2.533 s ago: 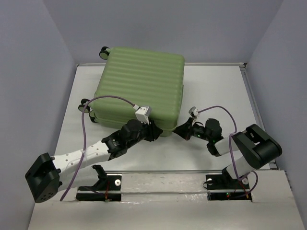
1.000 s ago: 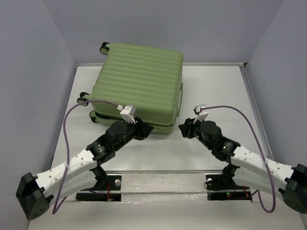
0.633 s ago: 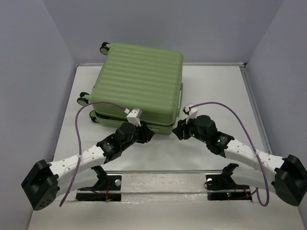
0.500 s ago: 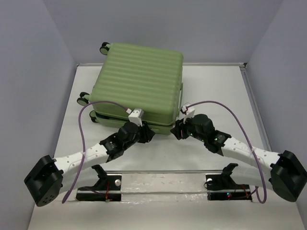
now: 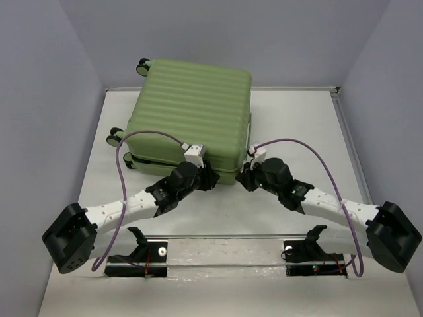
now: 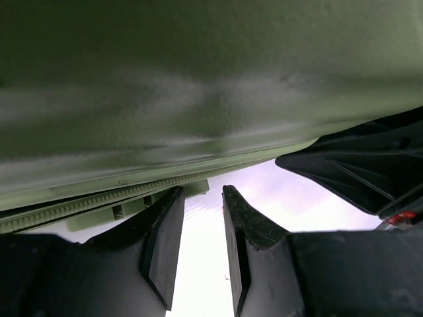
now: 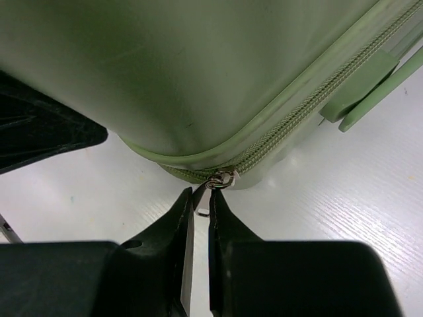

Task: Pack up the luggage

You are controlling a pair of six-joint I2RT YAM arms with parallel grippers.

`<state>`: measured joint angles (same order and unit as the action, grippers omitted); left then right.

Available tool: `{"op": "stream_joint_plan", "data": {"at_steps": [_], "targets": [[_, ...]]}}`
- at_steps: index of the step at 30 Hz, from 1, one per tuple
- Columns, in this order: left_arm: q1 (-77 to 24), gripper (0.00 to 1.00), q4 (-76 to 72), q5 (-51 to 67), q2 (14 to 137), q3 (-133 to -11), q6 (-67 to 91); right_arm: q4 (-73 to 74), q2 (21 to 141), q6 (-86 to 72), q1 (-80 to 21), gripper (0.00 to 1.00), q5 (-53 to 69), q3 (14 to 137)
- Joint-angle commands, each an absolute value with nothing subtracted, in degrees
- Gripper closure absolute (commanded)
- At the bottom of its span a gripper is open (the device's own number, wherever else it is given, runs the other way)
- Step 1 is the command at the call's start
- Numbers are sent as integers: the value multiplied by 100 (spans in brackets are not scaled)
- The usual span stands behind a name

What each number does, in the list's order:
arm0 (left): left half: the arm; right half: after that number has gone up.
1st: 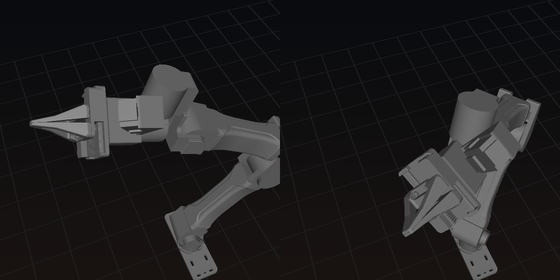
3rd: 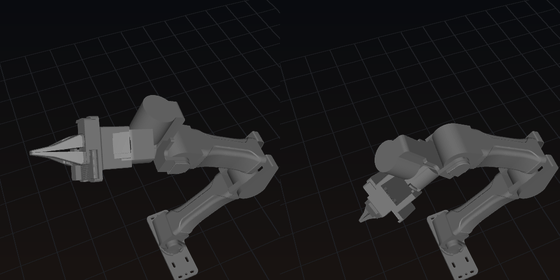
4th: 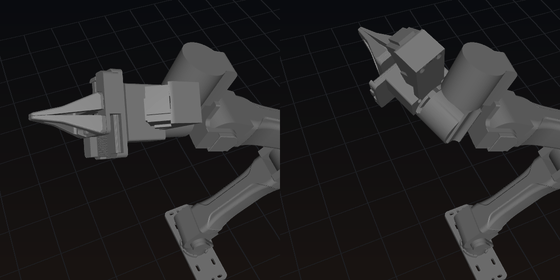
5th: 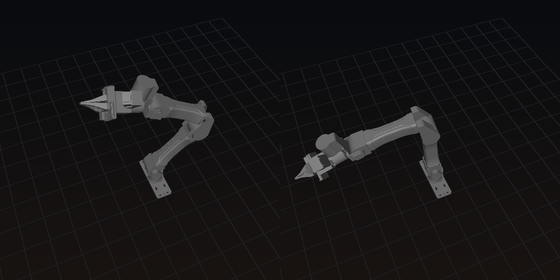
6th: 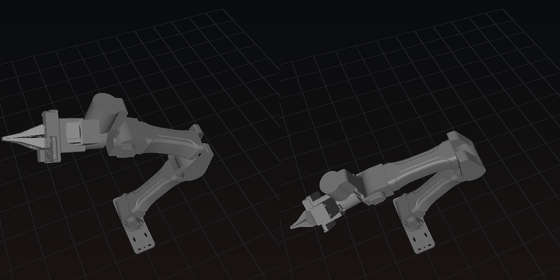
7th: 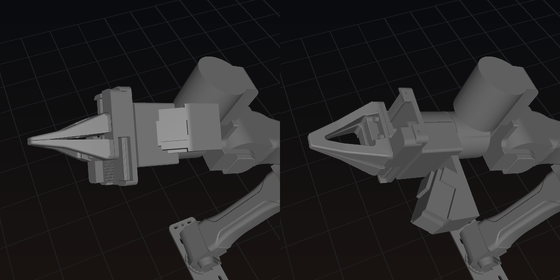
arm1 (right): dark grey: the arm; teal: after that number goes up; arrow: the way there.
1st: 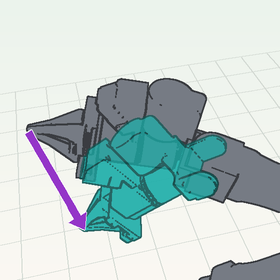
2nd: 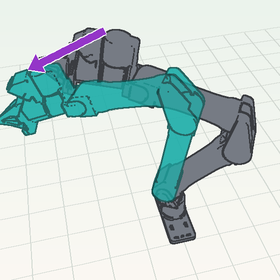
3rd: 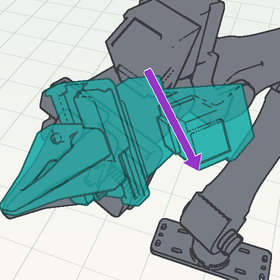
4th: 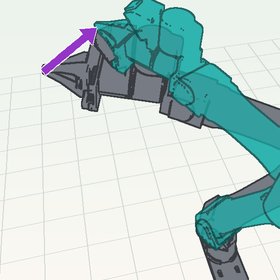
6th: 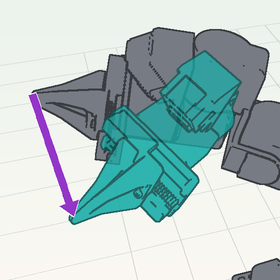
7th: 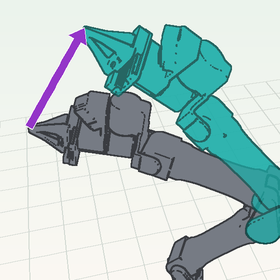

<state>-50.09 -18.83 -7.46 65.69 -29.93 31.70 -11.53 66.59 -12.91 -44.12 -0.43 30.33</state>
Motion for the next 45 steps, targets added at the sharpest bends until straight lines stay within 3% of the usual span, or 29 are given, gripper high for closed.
{"op": "stream_joint_plan", "data": {"at_steps": [1,9,18,24,25,30,32,36,42,45], "targets": [[-4975,59,-2531,-1090,6583,-3252,2997,-1556,6258,-1555,-4666,93,-54,2892],[-4975,59,-3040,-933,7258,-3752,2883,-1352,6187,-2433,-5983,93,307,2988],[-4975,59,-3393,-492,7804,-4139,2979,-3435,6959,-3023,-6205,93,642,3111],[-4975,57,-3095,-369,7228,-3956,3024,-3744,6857,-2927,-6258,93,36,2787],[-4975,54,-2920,-387,7042,-3912,3023,-3701,6725,-2918,-6258,93,-330,2664],[-4852,13,-654,-423,5504,-4279,2681,-3156,6188,-2725,-6258,93,-738,2312],[-4311,4,111,-238,5213,-4725,2646,-3129,6205,-2698,-6258,93,-799,2268],[-2942,1,1596,-682,4598,-5237,2654,-3076,6267,-2611,-6258,93,-905,2268],[-594,1,1793,-484,4288,-5335,2575,-2997,6109,-2487,-6258,93,-1037,2232],[243,1,1531,225,4517,-5326,2663,-2945,5986,-2461,-6258,93,-1028,2197]]}}
